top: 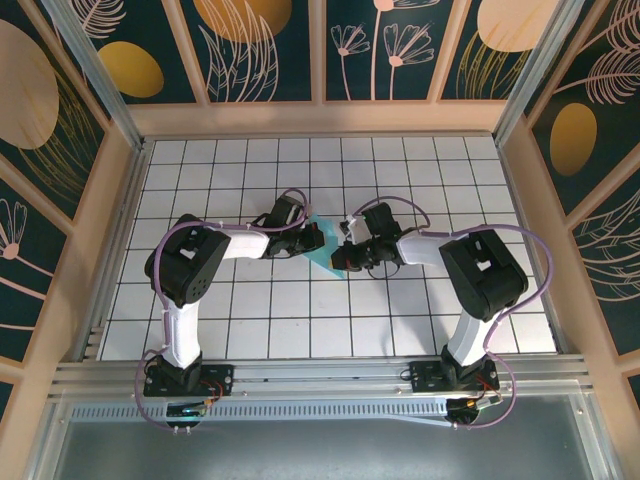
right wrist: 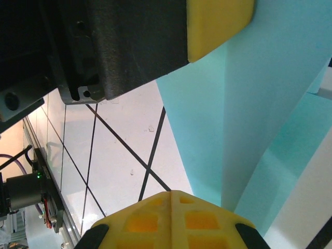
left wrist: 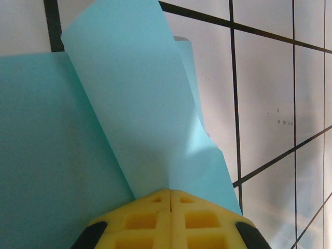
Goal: Fold a paper plane with a square sheet of paper (fold left side to right side)
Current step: Fourth fold the wing at the center of the table.
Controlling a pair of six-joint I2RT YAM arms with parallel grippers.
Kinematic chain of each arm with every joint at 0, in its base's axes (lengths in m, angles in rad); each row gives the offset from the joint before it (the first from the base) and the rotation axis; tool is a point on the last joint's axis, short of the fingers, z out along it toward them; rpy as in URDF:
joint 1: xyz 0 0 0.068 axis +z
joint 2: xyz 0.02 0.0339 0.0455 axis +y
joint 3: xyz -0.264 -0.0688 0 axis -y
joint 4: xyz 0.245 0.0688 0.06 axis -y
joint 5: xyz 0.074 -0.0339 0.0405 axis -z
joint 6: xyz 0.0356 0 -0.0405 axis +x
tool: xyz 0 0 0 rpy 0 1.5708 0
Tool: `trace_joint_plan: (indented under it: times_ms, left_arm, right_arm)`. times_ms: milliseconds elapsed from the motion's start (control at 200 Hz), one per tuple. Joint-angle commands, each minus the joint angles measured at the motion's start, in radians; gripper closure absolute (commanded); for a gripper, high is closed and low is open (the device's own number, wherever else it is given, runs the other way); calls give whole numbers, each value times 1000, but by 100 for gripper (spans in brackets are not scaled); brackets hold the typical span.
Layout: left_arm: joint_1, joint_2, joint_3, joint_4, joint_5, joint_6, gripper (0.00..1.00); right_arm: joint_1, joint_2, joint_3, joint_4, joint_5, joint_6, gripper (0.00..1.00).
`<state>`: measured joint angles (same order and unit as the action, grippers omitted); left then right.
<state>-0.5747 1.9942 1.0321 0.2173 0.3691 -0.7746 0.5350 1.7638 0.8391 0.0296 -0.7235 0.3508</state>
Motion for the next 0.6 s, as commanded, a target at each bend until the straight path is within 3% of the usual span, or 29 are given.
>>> trace_joint_plan:
  times_ms: [0, 596]
  left_arm:
    - [3, 17, -24, -68, -57, 7, 100]
    - [3, 26, -22, -70, -58, 7, 100]
  right_arm:
    - [5, 16, -15, -2, 23, -1, 100]
    - [6, 6, -51, -44, 54, -22, 100]
